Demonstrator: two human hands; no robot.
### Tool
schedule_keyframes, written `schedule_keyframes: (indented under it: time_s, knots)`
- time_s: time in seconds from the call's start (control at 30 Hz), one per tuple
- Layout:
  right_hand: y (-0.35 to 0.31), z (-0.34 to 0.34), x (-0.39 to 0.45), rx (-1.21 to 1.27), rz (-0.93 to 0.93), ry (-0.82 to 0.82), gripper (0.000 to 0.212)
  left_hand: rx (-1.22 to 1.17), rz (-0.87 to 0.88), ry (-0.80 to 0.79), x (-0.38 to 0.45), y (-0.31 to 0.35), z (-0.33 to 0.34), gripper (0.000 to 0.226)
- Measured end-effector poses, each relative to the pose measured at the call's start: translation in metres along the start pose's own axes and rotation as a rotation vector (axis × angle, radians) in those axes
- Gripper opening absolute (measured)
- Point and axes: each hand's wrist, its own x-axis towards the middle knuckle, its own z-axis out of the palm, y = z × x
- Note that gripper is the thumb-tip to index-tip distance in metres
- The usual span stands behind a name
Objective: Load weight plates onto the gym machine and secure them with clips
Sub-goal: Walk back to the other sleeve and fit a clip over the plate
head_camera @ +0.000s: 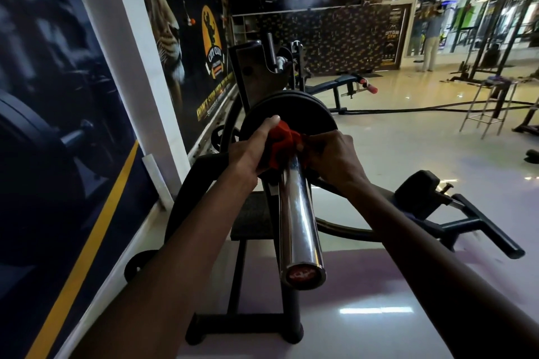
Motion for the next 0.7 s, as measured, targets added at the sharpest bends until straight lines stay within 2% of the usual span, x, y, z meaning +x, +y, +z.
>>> schedule_keyframes:
  time_s: [0.23,0.33,0.47,0.6,0.7]
  knots:
    - [0.001,0.003,-0.002,0.014,0.015,0.040,0.010,-0.135,-0.021,-0.147,-0.001,0.004,-0.009,0.077]
    - [0.001,0.005,-0.005,0.017,0.011,0.047,0.011,-0.137,-0.029,-0.132,0.000,0.003,-0.013,0.072]
    - [0.001,0.006,-0.005,0.012,0.023,0.061,0.012,-0.156,-0.047,-0.140,-0.001,-0.001,-0.014,0.051]
    - [-0.001,0.008,-0.005,0.000,0.035,0.082,0.012,-0.171,-0.055,-0.172,0.000,0.000,-0.016,0.048]
    - [-0.001,0.010,-0.006,0.046,0.061,0.099,0.012,-0.191,-0.060,-0.183,0.001,-0.001,-0.016,0.035]
